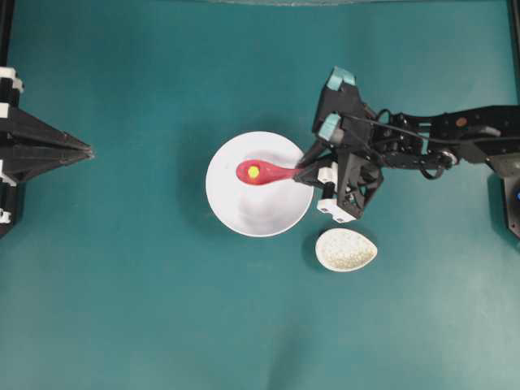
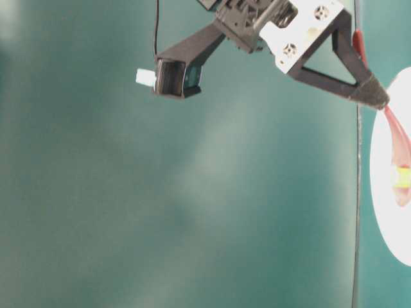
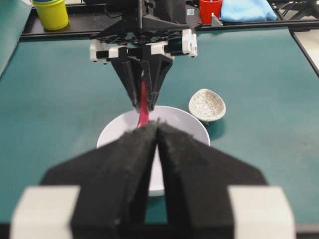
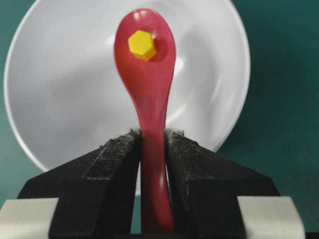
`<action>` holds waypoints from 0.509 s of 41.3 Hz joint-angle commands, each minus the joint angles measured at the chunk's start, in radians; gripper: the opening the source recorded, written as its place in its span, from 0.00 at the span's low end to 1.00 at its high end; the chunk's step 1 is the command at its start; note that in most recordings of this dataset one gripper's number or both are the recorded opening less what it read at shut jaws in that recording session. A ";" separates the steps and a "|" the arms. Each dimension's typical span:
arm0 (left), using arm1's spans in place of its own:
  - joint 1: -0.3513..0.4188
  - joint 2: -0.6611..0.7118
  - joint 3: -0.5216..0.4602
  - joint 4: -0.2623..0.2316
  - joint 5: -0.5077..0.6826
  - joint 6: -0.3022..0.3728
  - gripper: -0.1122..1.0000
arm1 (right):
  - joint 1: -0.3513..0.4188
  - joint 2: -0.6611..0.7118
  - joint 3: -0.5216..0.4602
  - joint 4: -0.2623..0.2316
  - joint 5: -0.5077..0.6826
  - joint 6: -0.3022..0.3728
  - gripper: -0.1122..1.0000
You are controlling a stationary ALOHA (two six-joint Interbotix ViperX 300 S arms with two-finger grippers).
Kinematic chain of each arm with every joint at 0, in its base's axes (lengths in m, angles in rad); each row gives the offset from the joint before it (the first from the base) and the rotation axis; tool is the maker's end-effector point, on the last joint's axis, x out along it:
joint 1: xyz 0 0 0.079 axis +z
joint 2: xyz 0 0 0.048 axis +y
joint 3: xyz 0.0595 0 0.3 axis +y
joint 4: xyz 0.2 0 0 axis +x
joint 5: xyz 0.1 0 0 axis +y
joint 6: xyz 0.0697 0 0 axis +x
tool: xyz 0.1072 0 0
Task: Scoop the yellow hexagonal prism block from the bowl with a spoon using the right arm.
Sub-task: 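Hold the spoon level with the yellow block resting on it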
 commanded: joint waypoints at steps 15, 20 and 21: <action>-0.002 0.003 -0.034 0.003 -0.003 0.002 0.18 | 0.020 -0.044 0.003 0.015 -0.031 -0.002 0.32; -0.002 0.003 -0.035 0.003 -0.003 0.000 0.18 | 0.020 -0.055 -0.009 0.012 -0.020 -0.005 0.32; -0.002 0.003 -0.035 0.002 -0.003 -0.002 0.18 | 0.020 -0.060 -0.011 0.012 -0.018 -0.005 0.32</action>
